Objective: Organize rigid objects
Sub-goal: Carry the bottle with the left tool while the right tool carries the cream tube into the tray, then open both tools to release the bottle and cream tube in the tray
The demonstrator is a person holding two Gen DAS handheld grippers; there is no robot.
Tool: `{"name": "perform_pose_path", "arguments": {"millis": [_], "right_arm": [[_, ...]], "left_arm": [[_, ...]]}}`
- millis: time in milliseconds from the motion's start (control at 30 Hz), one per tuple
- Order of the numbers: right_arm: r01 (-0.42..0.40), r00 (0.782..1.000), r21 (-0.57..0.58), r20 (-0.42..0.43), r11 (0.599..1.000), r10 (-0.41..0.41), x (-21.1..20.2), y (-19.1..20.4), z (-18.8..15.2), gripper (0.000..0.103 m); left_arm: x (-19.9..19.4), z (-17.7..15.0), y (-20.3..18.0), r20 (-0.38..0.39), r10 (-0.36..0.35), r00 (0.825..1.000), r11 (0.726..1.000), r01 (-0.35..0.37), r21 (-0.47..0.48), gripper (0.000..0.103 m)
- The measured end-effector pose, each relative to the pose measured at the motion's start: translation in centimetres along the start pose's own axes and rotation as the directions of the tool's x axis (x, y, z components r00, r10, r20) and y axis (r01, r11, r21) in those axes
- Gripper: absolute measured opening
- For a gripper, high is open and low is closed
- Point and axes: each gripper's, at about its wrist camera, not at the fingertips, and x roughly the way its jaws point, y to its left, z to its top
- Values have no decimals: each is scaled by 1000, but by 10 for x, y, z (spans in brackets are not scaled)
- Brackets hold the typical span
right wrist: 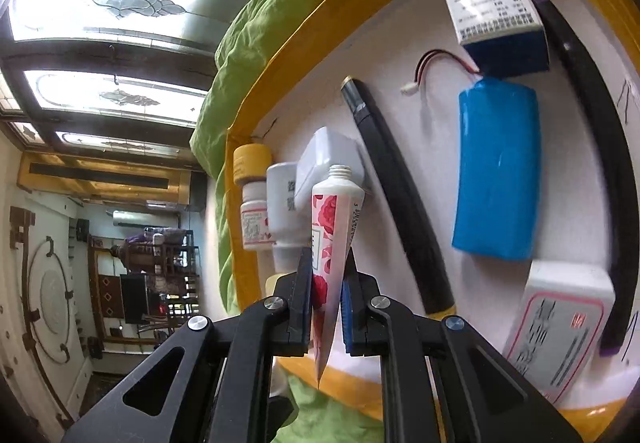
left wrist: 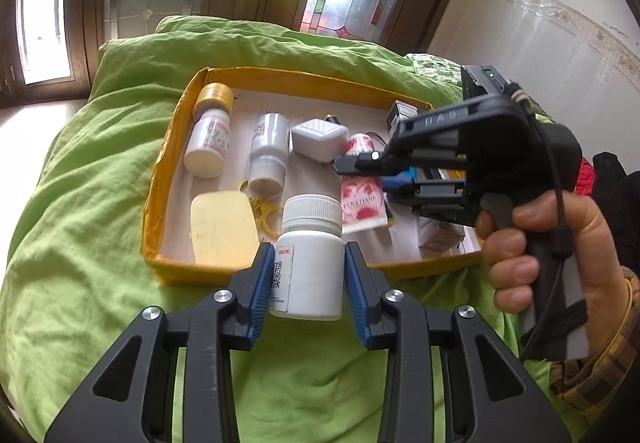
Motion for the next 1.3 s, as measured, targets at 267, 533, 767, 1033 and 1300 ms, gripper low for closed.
{"name": "perform_pose_path", "arguments": {"millis": [267, 533, 767, 1033, 1300], "right_arm": [[304, 950, -153, 117, 940, -288, -32, 4, -1, 10], [288, 955, -129, 117, 949, -274, -41, -3, 2, 10], [296, 953, -137, 109, 945, -283, -27, 0, 8, 10], [303, 950, -142, 120, 942, -288, -25, 3, 6, 11], [345, 929, -163, 199, 924, -311, -45, 18, -7, 27]], "left_arm": [[32, 26, -16, -75, -23, 997, 999, 26, 36, 33], [66, 32, -18, -141, 26, 990, 998, -18, 61, 33], [79, 41, -14, -149, 50, 988, 997, -41, 64, 33], [86, 40, -12, -150, 75, 986, 996, -66, 65, 33], [80, 41, -13, -143, 109, 984, 993, -103, 50, 53]]}}
